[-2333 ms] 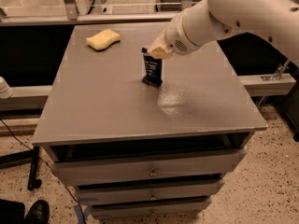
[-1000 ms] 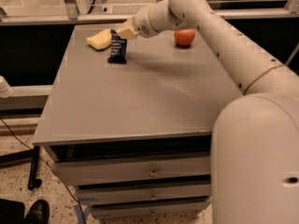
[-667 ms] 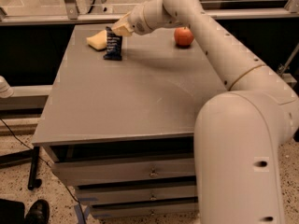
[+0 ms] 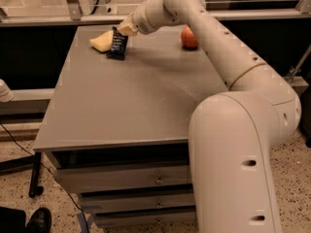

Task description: Move rxbar blueberry near sponge

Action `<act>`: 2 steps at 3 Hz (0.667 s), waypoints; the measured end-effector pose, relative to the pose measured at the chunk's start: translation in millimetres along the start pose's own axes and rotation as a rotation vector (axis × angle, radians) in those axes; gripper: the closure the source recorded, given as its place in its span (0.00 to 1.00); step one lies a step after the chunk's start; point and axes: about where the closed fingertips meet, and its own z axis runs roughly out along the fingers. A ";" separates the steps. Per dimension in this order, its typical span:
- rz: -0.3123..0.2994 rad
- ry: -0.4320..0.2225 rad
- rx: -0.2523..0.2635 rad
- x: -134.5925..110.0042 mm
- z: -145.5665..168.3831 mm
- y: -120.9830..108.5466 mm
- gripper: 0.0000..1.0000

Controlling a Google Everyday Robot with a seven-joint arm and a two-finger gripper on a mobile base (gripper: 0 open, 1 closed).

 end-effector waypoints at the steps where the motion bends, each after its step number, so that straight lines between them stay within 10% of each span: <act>1: -0.005 0.037 0.034 10.0 -4.5 -9.1 1.00; 2: -0.002 0.071 0.064 19.7 -13.1 -15.5 1.00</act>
Offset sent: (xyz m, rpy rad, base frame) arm 0.0087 -0.0514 -0.0012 -0.0896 -0.0251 -0.1334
